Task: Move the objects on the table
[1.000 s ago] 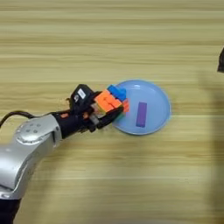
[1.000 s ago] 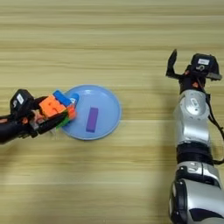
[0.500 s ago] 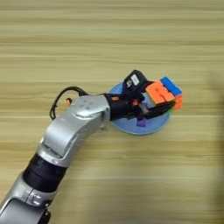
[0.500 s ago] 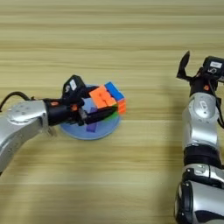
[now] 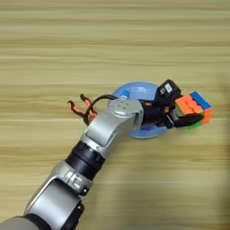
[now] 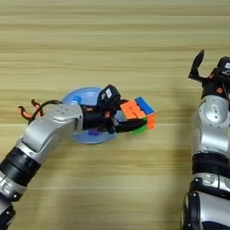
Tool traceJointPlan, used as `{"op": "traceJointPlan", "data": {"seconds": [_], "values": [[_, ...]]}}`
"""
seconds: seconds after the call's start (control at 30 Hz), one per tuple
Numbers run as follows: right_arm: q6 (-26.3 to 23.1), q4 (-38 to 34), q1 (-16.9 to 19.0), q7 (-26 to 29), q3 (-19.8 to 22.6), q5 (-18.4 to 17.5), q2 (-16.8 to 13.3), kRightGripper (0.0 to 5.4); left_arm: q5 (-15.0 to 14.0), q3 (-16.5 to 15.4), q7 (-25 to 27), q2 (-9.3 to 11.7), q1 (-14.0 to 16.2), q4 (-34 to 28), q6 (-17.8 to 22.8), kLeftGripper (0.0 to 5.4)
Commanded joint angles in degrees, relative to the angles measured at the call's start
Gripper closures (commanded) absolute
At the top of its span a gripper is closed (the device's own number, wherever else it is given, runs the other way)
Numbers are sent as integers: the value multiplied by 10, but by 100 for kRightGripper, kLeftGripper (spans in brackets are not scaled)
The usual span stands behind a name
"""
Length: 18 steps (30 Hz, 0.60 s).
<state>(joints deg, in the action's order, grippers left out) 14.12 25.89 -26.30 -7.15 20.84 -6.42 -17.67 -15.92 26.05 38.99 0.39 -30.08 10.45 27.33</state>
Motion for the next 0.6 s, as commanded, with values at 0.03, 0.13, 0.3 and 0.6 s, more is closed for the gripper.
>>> {"op": "traceJointPlan", "data": {"seconds": [0.03, 0.13, 0.3, 0.6], "values": [[-11, -11, 6, -4, 3, -6, 3, 0, 37, 17, 3, -31, -23, 81, -40, 209], [-12, -15, 8, -6, 2, -5, 5, 0, 57, 25, 5, -50, -30, 118, -62, 209], [-13, -19, 10, -8, 1, -7, 8, 0, 86, 39, 9, -70, -35, 143, -81, 209], [-19, -29, 14, -10, 2, -7, 11, 0, 112, 42, 15, -84, -35, 155, -90, 209]]}}
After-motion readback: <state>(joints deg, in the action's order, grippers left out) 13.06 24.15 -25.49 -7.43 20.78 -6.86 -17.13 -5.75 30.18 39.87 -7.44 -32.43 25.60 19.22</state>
